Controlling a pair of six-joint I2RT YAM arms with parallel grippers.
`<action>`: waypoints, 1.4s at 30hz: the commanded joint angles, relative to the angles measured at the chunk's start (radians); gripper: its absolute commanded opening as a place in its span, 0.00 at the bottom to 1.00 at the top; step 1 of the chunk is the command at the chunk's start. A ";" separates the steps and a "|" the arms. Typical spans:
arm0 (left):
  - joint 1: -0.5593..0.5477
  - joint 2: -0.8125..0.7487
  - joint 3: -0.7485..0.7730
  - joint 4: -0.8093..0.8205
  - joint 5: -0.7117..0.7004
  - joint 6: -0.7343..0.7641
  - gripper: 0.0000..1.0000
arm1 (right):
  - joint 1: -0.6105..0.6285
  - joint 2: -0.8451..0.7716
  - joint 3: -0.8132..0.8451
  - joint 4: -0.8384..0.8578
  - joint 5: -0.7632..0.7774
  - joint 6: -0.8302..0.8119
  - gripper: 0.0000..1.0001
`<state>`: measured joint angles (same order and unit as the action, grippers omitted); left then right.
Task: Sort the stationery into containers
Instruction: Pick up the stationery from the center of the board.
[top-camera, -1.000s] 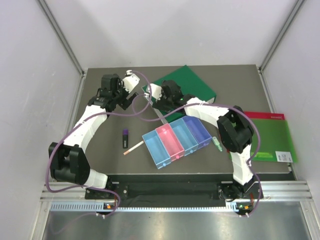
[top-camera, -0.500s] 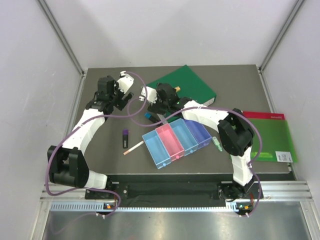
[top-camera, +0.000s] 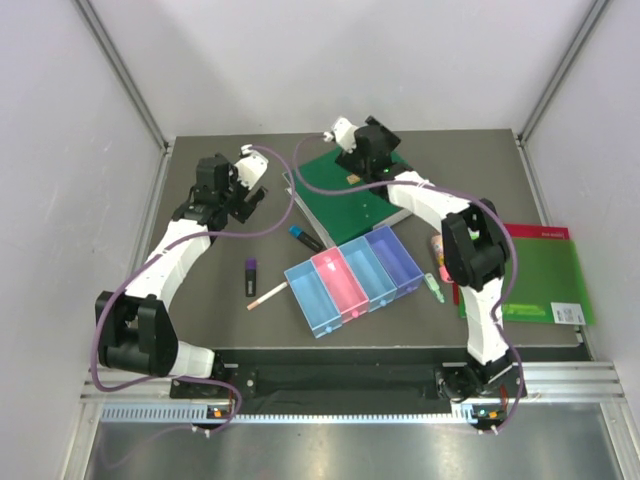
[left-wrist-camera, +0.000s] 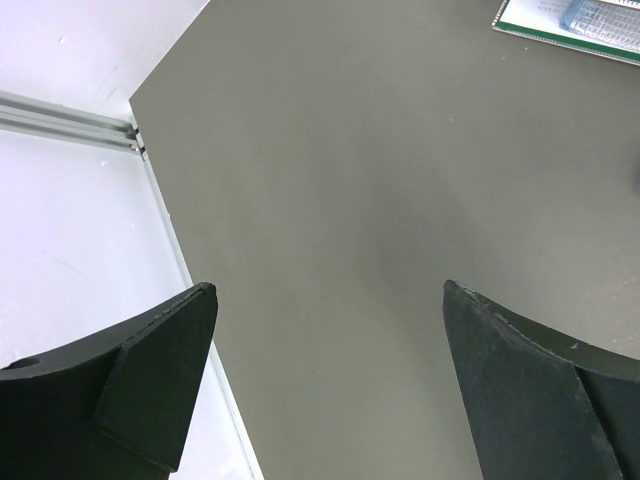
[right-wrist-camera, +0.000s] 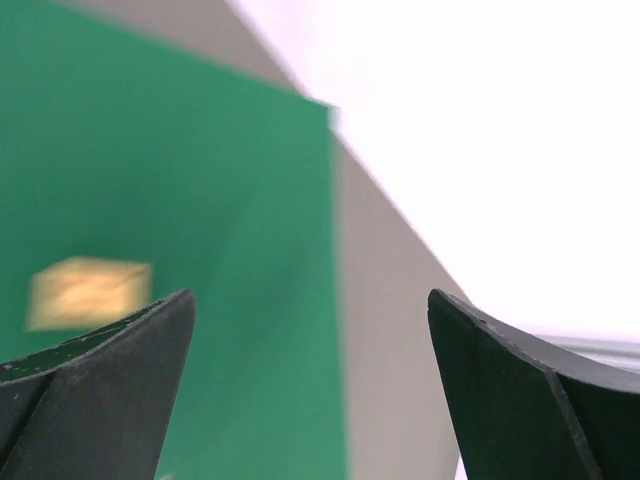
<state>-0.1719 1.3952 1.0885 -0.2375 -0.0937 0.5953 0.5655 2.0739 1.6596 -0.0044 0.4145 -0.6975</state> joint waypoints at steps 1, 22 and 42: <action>0.002 -0.018 0.001 0.040 0.006 -0.003 0.99 | -0.064 0.109 0.200 -0.011 0.003 0.013 1.00; 0.002 -0.013 0.030 -0.008 0.025 0.003 0.99 | -0.145 0.060 0.235 -0.493 -0.747 0.412 0.86; 0.003 -0.002 0.021 -0.005 0.026 -0.003 0.99 | -0.113 0.161 0.327 -0.437 -0.684 0.412 0.72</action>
<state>-0.1719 1.3968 1.0885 -0.2600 -0.0753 0.5972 0.4301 2.2120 1.9282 -0.4873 -0.2794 -0.2909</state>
